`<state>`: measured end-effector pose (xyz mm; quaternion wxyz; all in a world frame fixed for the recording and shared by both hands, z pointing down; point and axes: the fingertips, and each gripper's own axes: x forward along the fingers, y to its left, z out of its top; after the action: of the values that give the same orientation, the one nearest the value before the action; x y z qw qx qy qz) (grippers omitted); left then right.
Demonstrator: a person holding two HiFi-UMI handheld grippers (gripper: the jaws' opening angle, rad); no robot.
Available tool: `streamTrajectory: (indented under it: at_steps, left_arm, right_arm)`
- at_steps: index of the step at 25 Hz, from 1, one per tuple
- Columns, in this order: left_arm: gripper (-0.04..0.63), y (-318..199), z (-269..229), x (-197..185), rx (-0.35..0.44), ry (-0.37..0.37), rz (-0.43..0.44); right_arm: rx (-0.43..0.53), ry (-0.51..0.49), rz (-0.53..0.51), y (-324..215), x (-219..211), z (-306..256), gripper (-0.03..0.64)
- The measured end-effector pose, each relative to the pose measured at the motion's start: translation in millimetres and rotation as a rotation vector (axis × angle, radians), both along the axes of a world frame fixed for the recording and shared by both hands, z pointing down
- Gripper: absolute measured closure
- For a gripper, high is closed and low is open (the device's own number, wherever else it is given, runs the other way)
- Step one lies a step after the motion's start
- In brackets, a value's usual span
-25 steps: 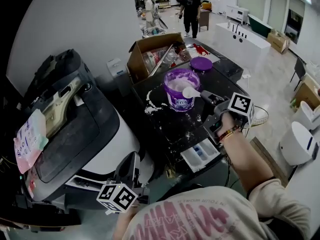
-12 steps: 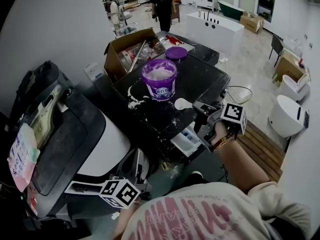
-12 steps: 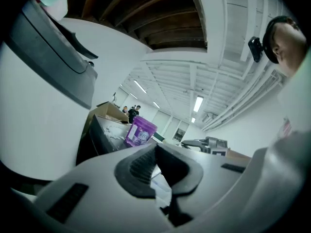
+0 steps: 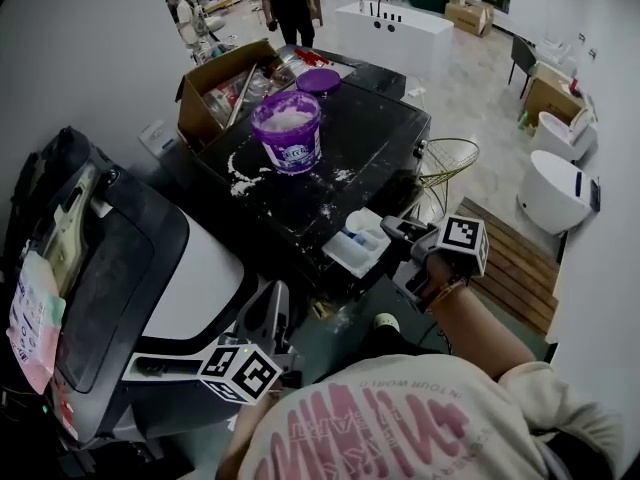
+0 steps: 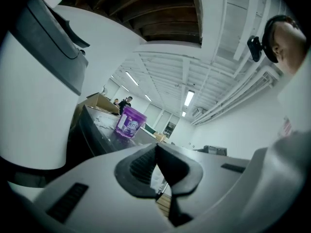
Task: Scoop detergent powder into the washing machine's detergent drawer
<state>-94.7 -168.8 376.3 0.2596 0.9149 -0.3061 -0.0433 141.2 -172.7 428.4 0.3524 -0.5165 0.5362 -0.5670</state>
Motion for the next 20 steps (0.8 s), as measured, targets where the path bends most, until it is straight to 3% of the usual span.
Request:
streamTrajectory:
  at_steps: [7,13,20]
  left_arm:
    - [0.594,20.6,14.0,6.8,-0.022,-0.014,0.040]
    - [0.594,26.6,22.0,14.6,-0.039,-0.012,0.019]
    - [0.594,27.3,21.5,19.6,-0.058,-0.013,-0.136]
  right_arm:
    - [-0.038,0.013,0.023,33.1,-0.3,22.0,0.614]
    - [-0.074,-0.002,0.005,38.4,6.5,40.7,0.614]
    - [-0.096,0.005,-0.131,9.6,14.9,44.5,0.614]
